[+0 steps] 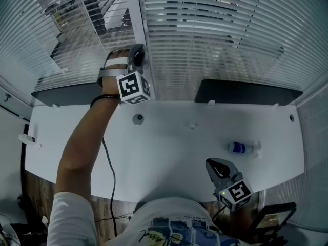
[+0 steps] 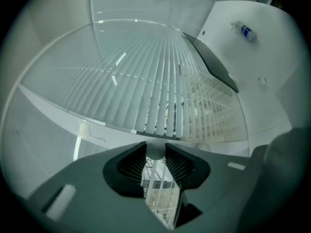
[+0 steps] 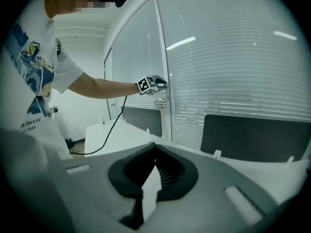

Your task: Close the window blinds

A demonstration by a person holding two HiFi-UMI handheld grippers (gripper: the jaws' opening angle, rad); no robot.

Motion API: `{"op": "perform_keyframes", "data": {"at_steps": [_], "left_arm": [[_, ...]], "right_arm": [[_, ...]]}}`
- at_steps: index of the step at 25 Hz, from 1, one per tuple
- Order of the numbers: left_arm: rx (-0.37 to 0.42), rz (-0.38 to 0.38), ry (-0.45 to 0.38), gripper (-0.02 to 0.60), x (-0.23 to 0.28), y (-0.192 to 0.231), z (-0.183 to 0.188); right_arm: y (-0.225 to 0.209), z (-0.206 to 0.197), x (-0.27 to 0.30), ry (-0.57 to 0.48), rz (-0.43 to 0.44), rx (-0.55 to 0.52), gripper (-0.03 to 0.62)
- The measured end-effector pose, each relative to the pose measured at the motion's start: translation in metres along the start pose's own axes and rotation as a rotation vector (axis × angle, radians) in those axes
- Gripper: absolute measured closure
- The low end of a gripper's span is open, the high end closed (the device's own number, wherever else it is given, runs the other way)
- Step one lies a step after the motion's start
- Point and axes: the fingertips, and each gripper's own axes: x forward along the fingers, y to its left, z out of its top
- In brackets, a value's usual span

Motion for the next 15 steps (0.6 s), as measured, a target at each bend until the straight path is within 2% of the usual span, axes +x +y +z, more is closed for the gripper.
{"op": "perform_keyframes", "data": {"at_steps": [11, 15], "left_arm": [[-0.594, 0.031, -0.006, 0.454, -0.0032, 0.0082, -0.0059], [-0.753, 0.036, -0.011, 0.454, -0.0034, 0.0093, -0.0101]], "right_arm": [[-0.0007, 0.0044, 0.0016, -0.004, -0.001, -0.007, 0.592], [0.0009, 0.0049, 0.0039, -0.005, 0.0, -0.004, 0.592]]}}
